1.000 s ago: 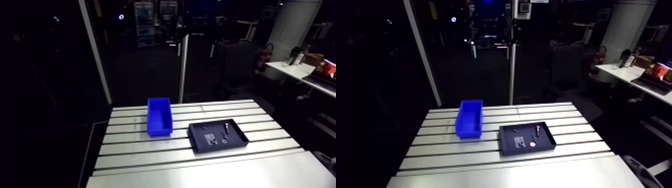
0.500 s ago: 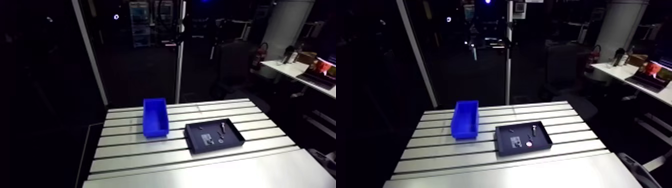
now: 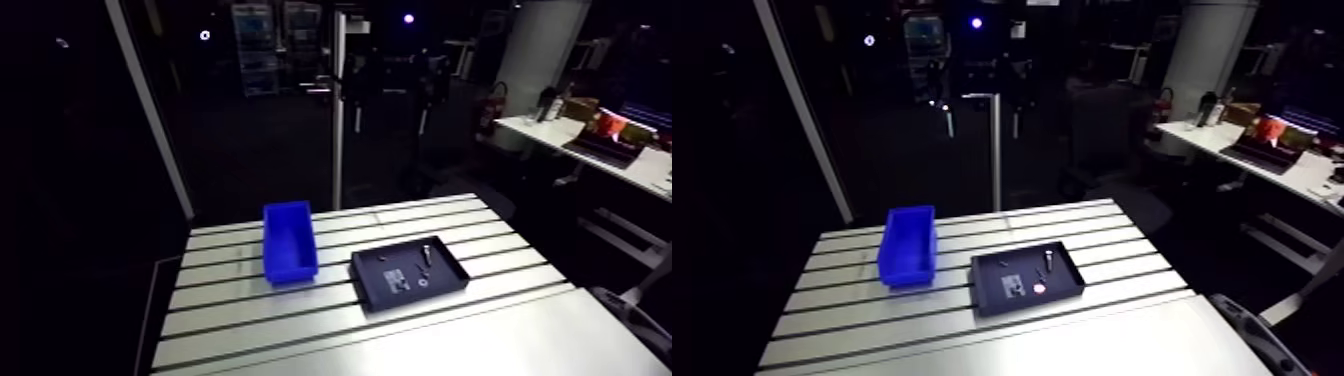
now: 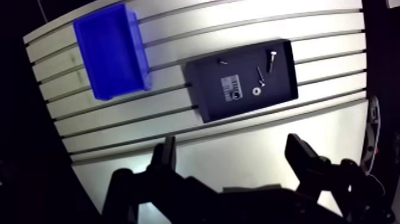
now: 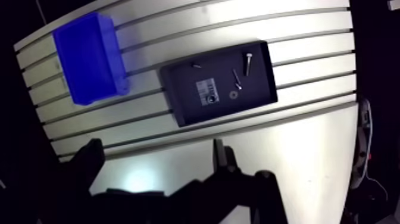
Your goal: Pick up the M10 bolt from the tray and put it into the blue bin.
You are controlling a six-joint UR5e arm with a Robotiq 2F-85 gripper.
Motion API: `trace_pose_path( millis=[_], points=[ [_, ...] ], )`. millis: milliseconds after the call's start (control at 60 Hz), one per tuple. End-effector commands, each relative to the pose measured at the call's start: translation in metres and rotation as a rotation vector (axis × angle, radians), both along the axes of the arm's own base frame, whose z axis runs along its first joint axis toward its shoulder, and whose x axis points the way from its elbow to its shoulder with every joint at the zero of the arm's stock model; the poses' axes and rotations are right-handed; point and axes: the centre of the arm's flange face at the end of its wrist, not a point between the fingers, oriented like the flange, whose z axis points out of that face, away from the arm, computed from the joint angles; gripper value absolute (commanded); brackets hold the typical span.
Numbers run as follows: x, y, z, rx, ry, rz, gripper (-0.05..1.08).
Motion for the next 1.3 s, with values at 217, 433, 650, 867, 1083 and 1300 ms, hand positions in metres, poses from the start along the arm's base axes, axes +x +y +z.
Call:
trace_pose_path(
  millis=[217, 433, 650, 867, 1083, 1300],
  points=[
    [0.003, 0.038, -0.028, 0.007, 0.023, -0.03, 0.01],
    [0.005, 0.048, -0.04, 0.013, 0.04, -0.043, 0.01],
    [0.009, 0.065, -0.053, 0.017, 0.04, -0.052, 0.01],
    [0.009, 0.072, -0.072, 0.015, 0.033, -0.063, 0.01],
    [0.009, 0.073, -0.091, 0.007, 0.012, -0.063, 0.01],
    [0.008, 0.074, -0.107, 0.022, 0.01, -0.045, 0.01]
  ],
)
